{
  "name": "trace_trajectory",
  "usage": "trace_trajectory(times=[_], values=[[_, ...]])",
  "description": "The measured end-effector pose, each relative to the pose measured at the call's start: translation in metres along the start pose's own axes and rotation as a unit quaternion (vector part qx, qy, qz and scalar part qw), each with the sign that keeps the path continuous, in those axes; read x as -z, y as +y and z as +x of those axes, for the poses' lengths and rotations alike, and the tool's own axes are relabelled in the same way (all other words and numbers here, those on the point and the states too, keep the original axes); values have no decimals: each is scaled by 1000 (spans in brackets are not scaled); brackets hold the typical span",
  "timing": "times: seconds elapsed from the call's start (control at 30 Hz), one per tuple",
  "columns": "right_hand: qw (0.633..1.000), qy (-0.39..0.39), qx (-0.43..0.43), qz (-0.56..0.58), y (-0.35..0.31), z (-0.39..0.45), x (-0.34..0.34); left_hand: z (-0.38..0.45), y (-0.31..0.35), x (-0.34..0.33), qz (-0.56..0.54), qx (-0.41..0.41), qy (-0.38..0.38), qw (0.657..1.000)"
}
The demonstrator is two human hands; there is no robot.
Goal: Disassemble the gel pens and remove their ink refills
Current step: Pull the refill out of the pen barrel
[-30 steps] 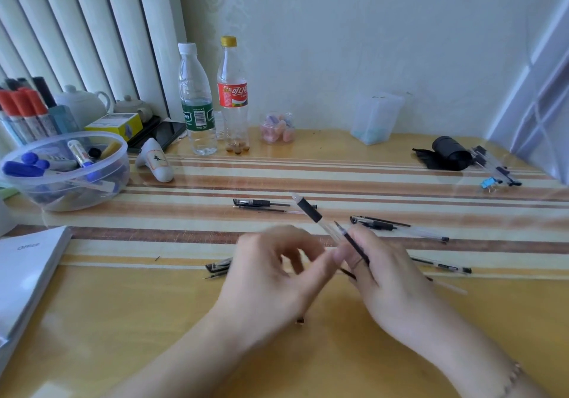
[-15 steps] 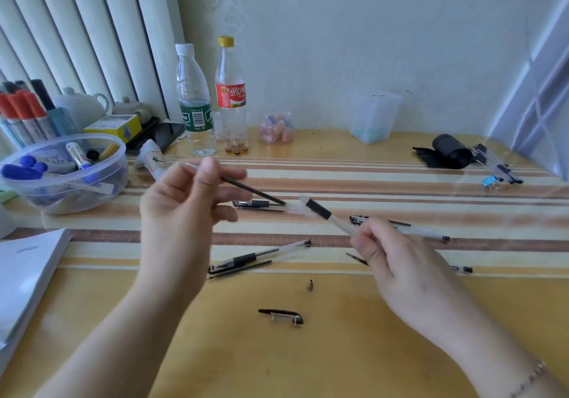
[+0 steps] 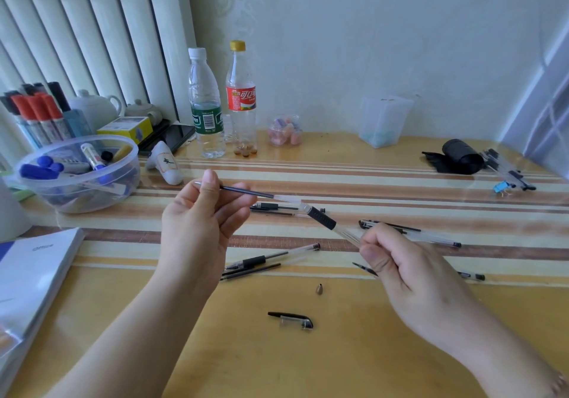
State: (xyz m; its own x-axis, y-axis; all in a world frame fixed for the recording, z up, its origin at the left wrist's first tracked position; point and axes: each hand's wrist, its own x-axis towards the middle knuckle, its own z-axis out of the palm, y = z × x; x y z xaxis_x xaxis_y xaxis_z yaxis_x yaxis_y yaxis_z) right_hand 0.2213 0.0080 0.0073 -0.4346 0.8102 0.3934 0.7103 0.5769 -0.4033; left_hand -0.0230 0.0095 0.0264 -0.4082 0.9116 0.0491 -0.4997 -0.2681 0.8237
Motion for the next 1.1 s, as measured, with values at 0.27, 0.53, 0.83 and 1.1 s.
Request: trace_trajectory(times=[0.27,0.53,0.83,1.1], values=[[1000,1,2,-10,-1,0,1,2,-3,0,4,6,-2,1000],[1000,-4,7,-1,-3,-1,2,3,-4,1,1,10,5,1000],[1000,-7,5,-5,-1,-1,2,3,-4,2,51,-34,-14,998],[1000,-10,1,-1,-1,-1,2,7,-2,4,-22,21,23,999]])
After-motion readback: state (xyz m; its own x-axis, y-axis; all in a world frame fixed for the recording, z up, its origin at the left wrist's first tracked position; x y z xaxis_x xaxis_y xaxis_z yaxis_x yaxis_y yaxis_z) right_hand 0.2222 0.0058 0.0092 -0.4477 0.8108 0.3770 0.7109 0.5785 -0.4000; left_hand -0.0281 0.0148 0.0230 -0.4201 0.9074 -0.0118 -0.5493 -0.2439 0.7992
